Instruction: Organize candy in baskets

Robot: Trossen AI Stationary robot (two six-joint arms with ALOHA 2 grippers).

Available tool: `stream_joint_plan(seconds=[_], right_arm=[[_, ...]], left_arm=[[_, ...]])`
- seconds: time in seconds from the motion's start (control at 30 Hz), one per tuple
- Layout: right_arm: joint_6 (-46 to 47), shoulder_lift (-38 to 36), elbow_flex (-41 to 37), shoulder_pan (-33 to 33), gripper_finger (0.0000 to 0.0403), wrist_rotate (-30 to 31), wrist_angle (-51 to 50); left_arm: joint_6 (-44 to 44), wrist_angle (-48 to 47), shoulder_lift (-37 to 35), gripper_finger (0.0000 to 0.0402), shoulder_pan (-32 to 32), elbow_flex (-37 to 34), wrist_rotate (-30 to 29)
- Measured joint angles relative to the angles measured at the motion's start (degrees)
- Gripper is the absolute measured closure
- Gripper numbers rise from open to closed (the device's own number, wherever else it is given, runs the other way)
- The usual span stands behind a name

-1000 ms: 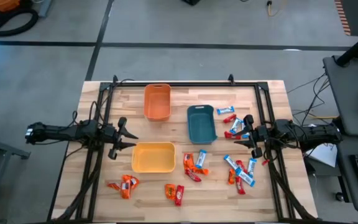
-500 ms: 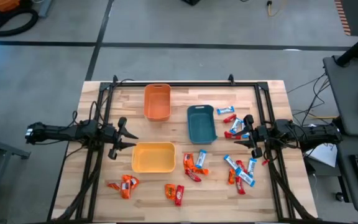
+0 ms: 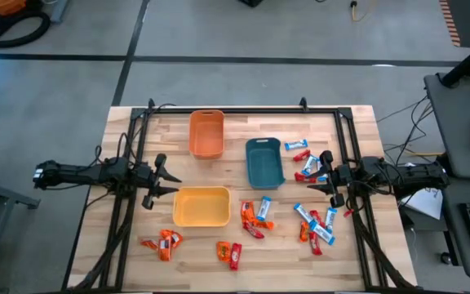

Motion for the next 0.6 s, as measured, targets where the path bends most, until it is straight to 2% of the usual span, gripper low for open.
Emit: stream_joint_plan(seconds=[0.17,0.27,0.43,0.6], right_arm=[[0.00,0.01,0.01,0.00,0.0275,0.00,0.01],[0.43,0.00,0.01,0.02,0.0275,3.45,0.71],[16.52,-0.06,0.01,0.00,0.0275,10.27,3.77],[30.33,-0.05,0.01,-0.01,0.0275,15.95,4.73]], left_arm=[[3.25,1.50,0.04,0.0283,0.00,-0.02,-0.03],[-1.64,10.57,0.35,0.0283,-0.06,0.00,0.08],[-13.16,24.42,0.30,0.0283,-0.07,0.00,0.02],[-13.75,33.59,0.31,0.0283,-0.07,0.00,0.02]])
